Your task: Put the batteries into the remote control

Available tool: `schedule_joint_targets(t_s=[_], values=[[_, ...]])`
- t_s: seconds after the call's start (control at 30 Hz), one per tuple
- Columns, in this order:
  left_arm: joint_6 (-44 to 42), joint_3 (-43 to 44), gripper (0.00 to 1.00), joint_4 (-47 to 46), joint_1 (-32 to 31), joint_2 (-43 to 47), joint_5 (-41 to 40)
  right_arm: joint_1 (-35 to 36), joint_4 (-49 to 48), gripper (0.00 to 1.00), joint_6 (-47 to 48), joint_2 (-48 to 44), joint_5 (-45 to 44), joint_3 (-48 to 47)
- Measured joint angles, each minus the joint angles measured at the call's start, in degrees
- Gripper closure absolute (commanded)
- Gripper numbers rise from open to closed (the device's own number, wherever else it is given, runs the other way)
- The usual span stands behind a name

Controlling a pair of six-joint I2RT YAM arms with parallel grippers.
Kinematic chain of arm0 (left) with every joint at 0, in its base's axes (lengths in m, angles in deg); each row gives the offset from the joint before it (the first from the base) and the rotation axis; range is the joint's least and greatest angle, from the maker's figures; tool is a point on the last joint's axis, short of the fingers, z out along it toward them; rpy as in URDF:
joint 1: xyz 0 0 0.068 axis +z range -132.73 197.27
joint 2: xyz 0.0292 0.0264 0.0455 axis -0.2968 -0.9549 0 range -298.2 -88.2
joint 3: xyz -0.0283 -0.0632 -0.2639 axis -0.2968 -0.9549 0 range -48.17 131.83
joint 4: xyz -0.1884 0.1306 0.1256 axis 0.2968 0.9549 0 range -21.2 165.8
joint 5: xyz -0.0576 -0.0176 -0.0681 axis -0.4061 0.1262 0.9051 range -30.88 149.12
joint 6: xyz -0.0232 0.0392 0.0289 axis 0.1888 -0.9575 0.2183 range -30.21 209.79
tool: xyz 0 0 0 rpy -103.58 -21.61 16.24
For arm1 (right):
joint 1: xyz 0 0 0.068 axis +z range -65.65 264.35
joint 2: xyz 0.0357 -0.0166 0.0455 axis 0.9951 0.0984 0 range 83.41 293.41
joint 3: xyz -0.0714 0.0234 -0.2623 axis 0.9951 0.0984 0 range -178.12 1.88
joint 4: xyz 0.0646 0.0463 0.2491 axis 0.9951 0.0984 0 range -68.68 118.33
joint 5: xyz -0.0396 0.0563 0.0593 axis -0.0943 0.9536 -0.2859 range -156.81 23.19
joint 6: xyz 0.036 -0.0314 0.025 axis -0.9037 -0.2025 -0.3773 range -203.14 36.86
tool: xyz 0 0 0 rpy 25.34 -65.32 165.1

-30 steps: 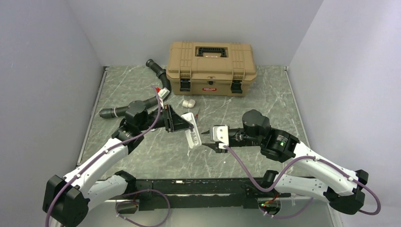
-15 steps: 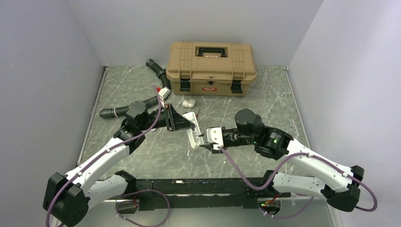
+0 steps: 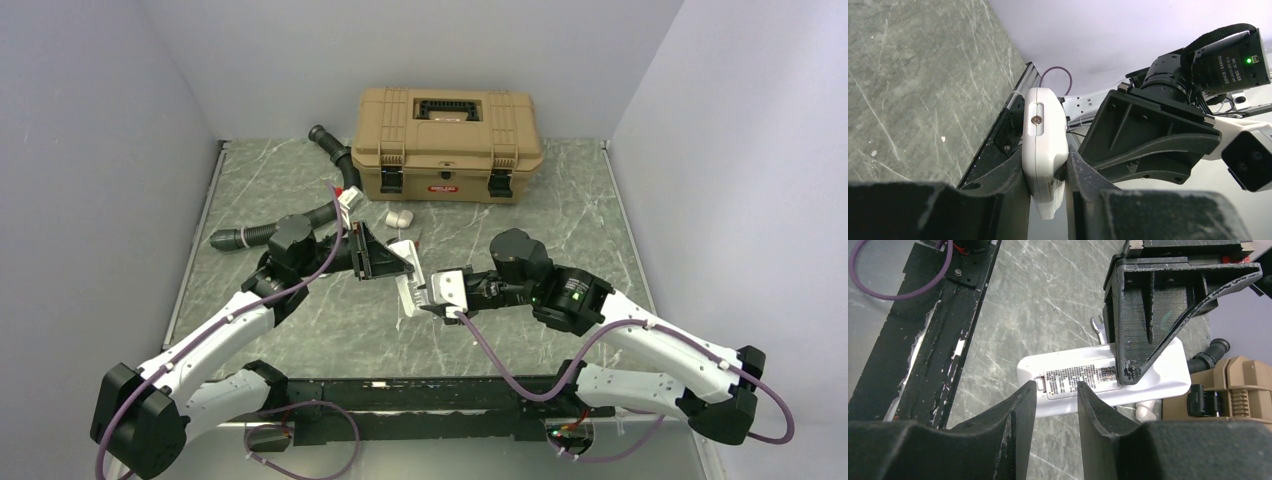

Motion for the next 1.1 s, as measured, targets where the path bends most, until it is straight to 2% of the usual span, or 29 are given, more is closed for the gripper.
schedule_joint_targets(t_s=[1.1], values=[[0.74, 0.00, 1.00, 1.01, -0.50, -1.77, 0.31, 0.72, 1.36, 0.64, 2.16, 2.21, -0.15, -0.24]])
